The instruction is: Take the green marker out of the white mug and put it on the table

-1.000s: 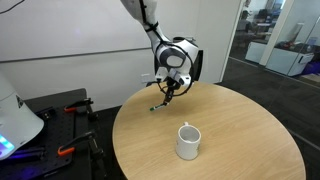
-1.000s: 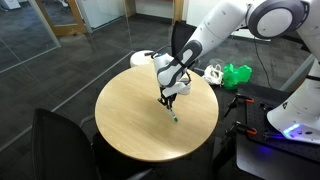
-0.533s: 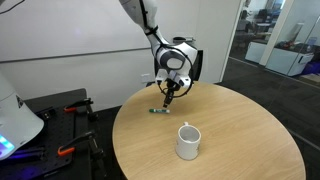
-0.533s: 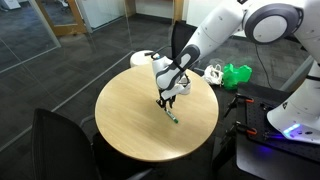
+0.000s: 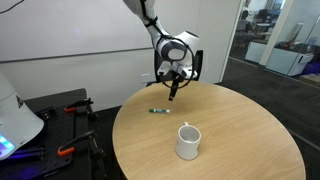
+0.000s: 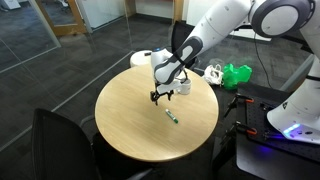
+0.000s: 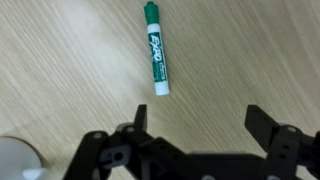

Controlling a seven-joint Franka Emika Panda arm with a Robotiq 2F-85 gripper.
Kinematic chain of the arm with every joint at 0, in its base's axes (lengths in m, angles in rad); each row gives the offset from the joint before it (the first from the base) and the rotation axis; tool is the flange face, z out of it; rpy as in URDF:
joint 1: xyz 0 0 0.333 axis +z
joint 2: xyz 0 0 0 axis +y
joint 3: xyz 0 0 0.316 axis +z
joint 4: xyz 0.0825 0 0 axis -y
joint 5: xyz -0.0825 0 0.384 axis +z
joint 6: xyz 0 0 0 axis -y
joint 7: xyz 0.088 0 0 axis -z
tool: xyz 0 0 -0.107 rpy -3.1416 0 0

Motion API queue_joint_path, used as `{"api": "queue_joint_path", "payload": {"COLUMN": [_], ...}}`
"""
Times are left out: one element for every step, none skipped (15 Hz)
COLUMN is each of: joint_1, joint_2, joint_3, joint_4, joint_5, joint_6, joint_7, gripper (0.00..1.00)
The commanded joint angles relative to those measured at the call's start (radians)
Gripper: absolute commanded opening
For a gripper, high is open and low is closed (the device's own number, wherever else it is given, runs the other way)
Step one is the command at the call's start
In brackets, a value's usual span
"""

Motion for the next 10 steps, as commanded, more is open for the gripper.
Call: {"api": "queue_joint_path", "payload": {"joint_1": [0.051, 0.053, 0.063, 0.075, 0.085, 0.095, 0.099, 0.103, 0.073, 0.074], "joint_2": [-0.174, -0.212, -0.248, -0.28, -0.314, -0.342, -0.37, -0.394, -0.31, -0.326], "joint_3": [-0.024, -0.014, -0.013, -0.016, -0.016, -0.018, -0.015, -0.013, 0.008, 0.011], "joint_4": [-0.182, -0.217, -0.254, -0.285, -0.318, -0.347, -0.374, -0.399, -0.3, -0.316], "joint_5": [-0.003, 0.001, -0.001, -0.007, -0.013, -0.019, -0.02, -0.022, -0.011, -0.011], "joint_6": [0.073, 0.082, 0.1, 0.109, 0.119, 0.132, 0.136, 0.142, 0.106, 0.107], "joint_7": [0.069, 0.072, 0.084, 0.096, 0.109, 0.123, 0.134, 0.139, 0.108, 0.109], "gripper": [1.0, 1.0, 1.0, 1.0, 1.0, 1.0, 1.0, 1.0, 1.0, 1.0]}}
